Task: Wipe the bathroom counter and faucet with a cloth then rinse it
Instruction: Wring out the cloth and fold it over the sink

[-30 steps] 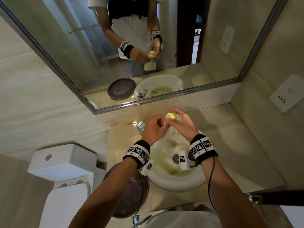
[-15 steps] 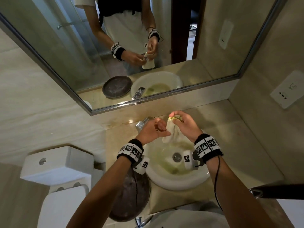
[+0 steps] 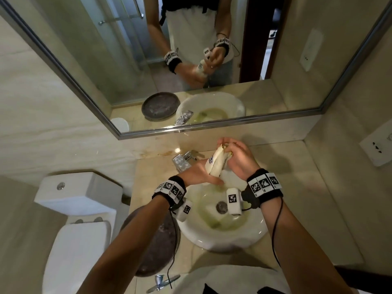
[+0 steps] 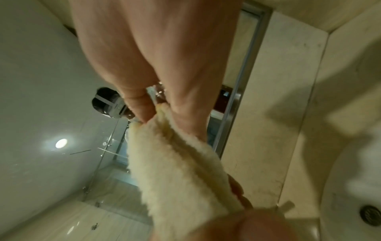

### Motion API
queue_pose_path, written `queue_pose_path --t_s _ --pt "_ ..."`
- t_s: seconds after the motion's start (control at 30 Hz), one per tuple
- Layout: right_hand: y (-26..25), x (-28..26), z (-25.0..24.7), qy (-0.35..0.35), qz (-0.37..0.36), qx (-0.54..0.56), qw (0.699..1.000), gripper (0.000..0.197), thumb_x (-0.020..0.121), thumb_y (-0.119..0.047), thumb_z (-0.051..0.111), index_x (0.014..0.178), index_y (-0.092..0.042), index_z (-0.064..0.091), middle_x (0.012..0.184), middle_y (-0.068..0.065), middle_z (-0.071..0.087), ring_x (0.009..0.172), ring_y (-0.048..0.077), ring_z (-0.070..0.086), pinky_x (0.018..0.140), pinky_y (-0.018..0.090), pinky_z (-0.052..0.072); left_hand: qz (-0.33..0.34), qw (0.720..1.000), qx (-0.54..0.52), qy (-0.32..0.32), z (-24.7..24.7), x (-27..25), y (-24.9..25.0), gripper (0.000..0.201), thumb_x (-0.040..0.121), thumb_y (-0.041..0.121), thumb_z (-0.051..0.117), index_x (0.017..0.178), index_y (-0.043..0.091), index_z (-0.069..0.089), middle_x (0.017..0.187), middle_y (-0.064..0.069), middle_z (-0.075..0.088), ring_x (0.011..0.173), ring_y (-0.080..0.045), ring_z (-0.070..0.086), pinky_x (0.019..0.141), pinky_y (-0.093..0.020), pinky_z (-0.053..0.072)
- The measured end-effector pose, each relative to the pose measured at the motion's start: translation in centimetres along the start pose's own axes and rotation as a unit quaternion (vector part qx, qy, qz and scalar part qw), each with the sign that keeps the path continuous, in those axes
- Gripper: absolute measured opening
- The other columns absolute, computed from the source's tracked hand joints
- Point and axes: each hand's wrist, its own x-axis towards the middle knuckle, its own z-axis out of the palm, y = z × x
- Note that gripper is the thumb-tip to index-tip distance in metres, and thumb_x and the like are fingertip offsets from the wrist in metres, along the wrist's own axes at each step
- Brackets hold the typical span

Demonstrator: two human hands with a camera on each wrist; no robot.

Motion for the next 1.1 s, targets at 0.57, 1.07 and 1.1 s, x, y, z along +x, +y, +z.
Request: queue_pose_path --t_s 0.57,1.07,1.1 --pt "4.0 1.3 -0.3 0.151 0.094 -0.136 0.975 0.026 0.086 -0.01 0.075 0.109 -0.012 0.064 0.1 0.008 0.065 0.081 0.02 0.063 0.07 0.034 0.051 -0.041 0.953 0.294 0.057 1.2 1.6 -2.6 0.067 0.064 0.05 0.083 0.117 0.019 0.054 0.104 -0.001 0.065 0.09 -0.021 0.064 0.081 -0.042 0.056" --pt "4.2 0.2 0.2 0.119 0.062 -0.126 0.983 0.02 0.1 0.0 0.052 0.111 -0.002 0.067 0.085 0.003 0.064 0.067 0.009 0.062 0.059 0.021 0.05 -0.082 0.943 0.32 0.029 -0.4 1.5 -2.1 0.07 0.039 0.066 0.083 0.093 0.025 0.066 0.087 0.008 0.071 0.077 -0.015 0.068 0.074 -0.041 0.06" --pt "4.4 0.3 0.1 0.132 0.065 -0.124 0.981 0.02 0.099 0.0 0.051 0.11 -0.003 0.068 0.084 0.003 0.063 0.068 0.012 0.061 0.06 0.022 0.05 -0.076 0.938 0.336 0.033 0.0 1.3 -1.8 0.067 0.043 0.062 0.083 0.094 0.023 0.067 0.087 0.006 0.071 0.077 -0.016 0.067 0.072 -0.039 0.059"
